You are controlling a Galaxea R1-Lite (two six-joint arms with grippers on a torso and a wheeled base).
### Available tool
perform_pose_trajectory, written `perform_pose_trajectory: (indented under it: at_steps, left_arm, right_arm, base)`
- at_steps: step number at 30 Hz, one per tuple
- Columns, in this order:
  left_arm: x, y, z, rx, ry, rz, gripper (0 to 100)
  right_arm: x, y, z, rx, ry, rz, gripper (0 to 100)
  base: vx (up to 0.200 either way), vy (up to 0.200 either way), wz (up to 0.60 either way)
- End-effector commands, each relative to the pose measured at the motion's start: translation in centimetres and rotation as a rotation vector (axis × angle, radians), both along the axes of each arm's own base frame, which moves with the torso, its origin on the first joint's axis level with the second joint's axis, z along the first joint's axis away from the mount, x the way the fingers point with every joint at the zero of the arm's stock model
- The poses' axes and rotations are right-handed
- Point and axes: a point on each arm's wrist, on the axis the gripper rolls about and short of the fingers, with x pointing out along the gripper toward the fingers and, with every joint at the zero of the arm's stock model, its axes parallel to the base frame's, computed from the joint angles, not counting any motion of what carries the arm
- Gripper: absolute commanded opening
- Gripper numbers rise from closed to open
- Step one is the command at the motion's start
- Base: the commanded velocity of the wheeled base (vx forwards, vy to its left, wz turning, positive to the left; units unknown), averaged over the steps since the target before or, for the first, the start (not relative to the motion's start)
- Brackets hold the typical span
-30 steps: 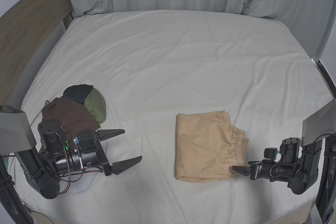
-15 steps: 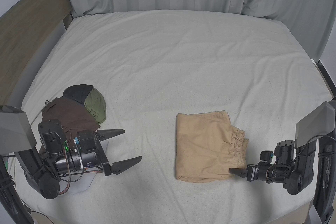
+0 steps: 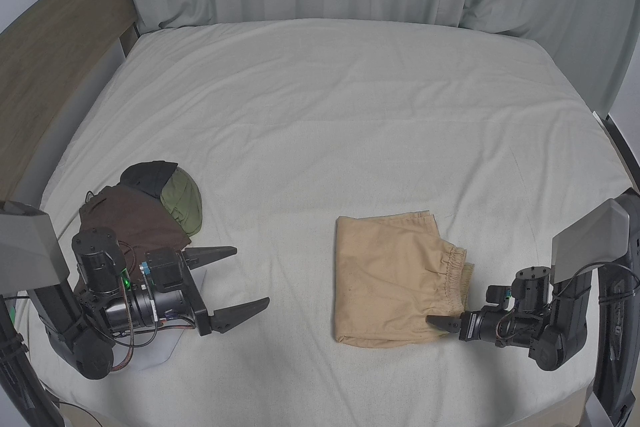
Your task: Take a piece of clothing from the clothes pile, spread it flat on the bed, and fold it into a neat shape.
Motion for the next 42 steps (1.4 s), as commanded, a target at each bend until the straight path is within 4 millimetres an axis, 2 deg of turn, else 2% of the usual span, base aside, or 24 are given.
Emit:
perform_pose_trajectory:
  at_steps: [1,20,30,42]
  left_arm:
    - [0.0,0.0,0.0,0.000,-0.002,-0.001,100]
    - [0.0,0.0,0.1,-0.001,-0.005,0.001,100]
    - [0.0,0.1,0.1,-0.001,-0.005,0.002,100]
    - [0.0,0.0,0.1,-0.001,-0.004,0.001,100]
  right_arm:
    - [0.1,0.2,0.0,-0.001,-0.006,0.002,0]
    - [0.2,0.6,0.7,0.005,-0.034,0.015,0]
    - [-0.6,2.1,5.1,0.044,-0.168,0.074,0]
    - [-1.1,2.8,7.1,0.067,-0.238,0.103,0]
  base:
    - [0.000,0.000,0.00]
    - [0.000,0.000,0.00]
    - [0.000,0.000,0.00]
    - [0.000,0.000,0.00]
